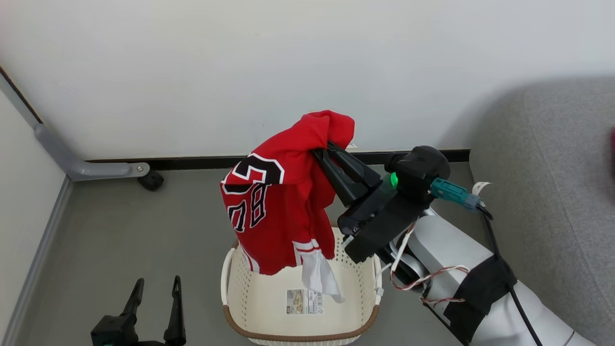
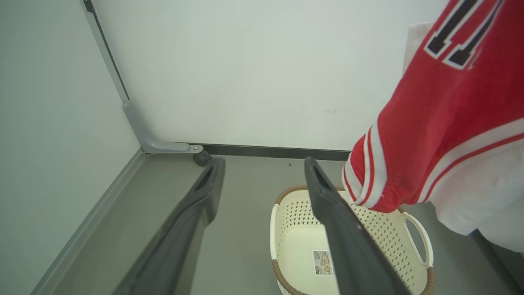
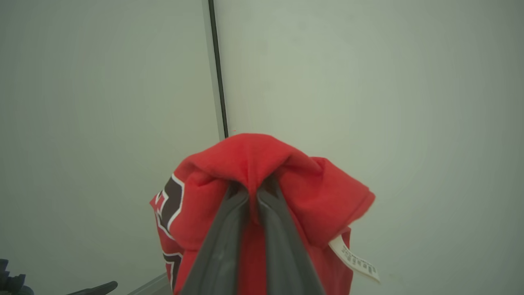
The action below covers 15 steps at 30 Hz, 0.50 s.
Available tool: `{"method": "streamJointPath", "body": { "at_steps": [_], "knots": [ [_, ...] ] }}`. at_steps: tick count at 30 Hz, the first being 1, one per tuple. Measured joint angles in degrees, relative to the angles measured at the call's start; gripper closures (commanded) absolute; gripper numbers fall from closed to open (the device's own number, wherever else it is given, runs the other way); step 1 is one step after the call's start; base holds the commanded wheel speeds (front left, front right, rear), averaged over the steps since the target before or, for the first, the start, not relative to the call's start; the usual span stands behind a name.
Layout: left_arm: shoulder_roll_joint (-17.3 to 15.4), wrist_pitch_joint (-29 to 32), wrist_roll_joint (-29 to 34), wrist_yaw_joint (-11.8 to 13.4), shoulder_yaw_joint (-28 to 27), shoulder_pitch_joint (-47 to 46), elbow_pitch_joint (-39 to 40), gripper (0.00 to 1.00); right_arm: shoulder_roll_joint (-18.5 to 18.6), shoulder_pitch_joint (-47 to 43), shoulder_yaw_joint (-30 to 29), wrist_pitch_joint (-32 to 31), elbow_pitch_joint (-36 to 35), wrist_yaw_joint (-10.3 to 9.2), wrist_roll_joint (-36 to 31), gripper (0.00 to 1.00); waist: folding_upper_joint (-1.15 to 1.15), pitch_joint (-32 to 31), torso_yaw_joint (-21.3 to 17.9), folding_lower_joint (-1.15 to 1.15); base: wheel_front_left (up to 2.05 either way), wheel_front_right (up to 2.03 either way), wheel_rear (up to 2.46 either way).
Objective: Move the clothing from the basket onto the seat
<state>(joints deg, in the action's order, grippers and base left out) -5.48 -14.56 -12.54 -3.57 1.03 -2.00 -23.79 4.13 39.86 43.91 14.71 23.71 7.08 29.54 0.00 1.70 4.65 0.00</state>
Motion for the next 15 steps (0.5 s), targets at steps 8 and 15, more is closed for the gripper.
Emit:
{"method": "streamJointPath", "body": {
  "at_steps": [8,15],
  "knots": [
    [0.31,0.0,0.0,-0.49,-0.41,0.13,0.34,0.0,-0.02,0.01,0.16,0.0,0.63,0.0,0.2,1.0,0.0,-0.22,-3.44,0.0,0.0,0.0,0.0],
    [0.76,0.0,0.0,-0.63,-0.6,0.14,0.81,0.0,-0.05,0.22,-0.48,0.0,1.09,0.0,0.19,1.0,0.0,-0.02,-7.02,0.0,0.0,0.0,0.0]
  ]
}}
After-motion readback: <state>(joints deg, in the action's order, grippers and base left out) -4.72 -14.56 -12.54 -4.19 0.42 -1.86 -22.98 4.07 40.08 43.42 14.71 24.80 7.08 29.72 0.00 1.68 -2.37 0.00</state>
